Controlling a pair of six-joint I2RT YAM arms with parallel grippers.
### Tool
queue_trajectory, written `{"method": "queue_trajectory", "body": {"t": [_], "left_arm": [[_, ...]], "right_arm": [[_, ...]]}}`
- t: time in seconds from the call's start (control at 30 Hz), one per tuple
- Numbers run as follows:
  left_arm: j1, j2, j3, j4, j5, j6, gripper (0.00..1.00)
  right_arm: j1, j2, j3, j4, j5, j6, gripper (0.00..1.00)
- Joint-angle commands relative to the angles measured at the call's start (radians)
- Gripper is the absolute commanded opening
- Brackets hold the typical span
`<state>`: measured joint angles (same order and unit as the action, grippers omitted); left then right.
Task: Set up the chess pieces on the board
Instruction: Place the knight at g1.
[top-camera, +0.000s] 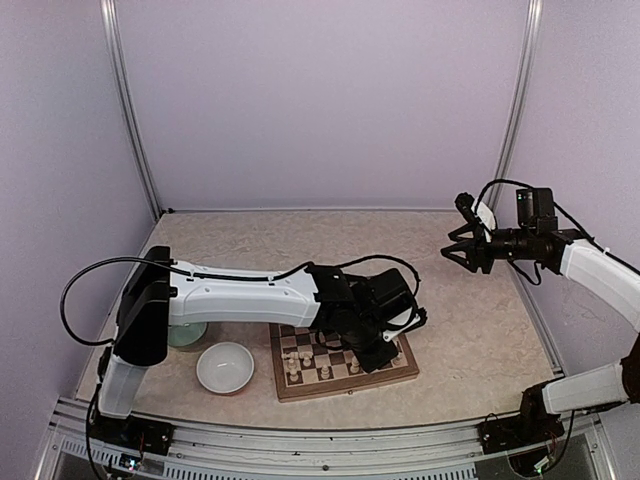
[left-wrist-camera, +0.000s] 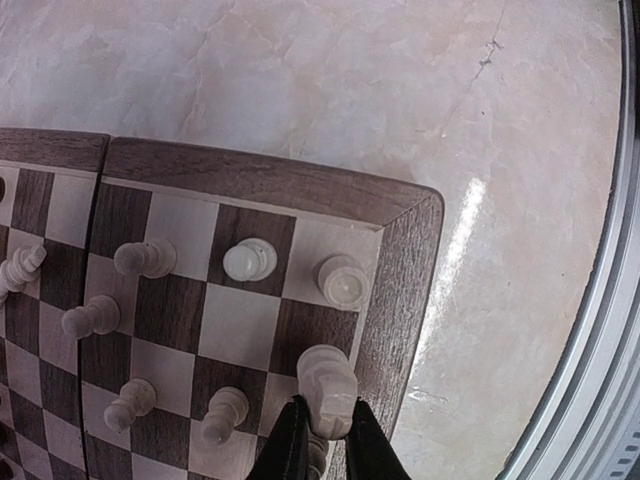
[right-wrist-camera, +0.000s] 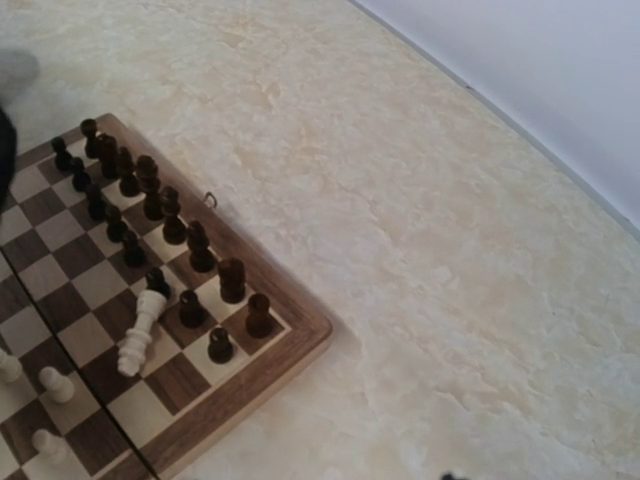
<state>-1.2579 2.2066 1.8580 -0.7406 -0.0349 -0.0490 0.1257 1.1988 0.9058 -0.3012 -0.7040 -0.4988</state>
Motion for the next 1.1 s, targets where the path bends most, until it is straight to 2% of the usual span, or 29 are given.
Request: {"method": "queue_trajectory", "body": {"t": [0.0, 0.4, 0.8, 1.07], "left_arm": [[-0.005, 0.032, 0.035, -0.016, -0.006, 0.021, 0.15], [-0.005, 0.070, 0.059, -0.025, -0.015, 0.035, 0.18], [-0.005, 0.064, 0.069, -0.024, -0.041, 0.033, 0.32], [-0.004, -0.038, 0.059, 0.063, -0.118, 0.033, 0.46]], "right_arm": [[-0.003, -0.001, -0.005, -0.012, -0.020, -0.007, 0.50], [-0.001, 0.009, -0.002, -0.020, -0.020, -0.011, 0.51], [-0.001, 0.013, 0.001, -0.023, -0.024, -0.011, 0.51], [-0.001, 0.028, 0.006, -0.017, -0.034, 0.007, 0.51]]}}
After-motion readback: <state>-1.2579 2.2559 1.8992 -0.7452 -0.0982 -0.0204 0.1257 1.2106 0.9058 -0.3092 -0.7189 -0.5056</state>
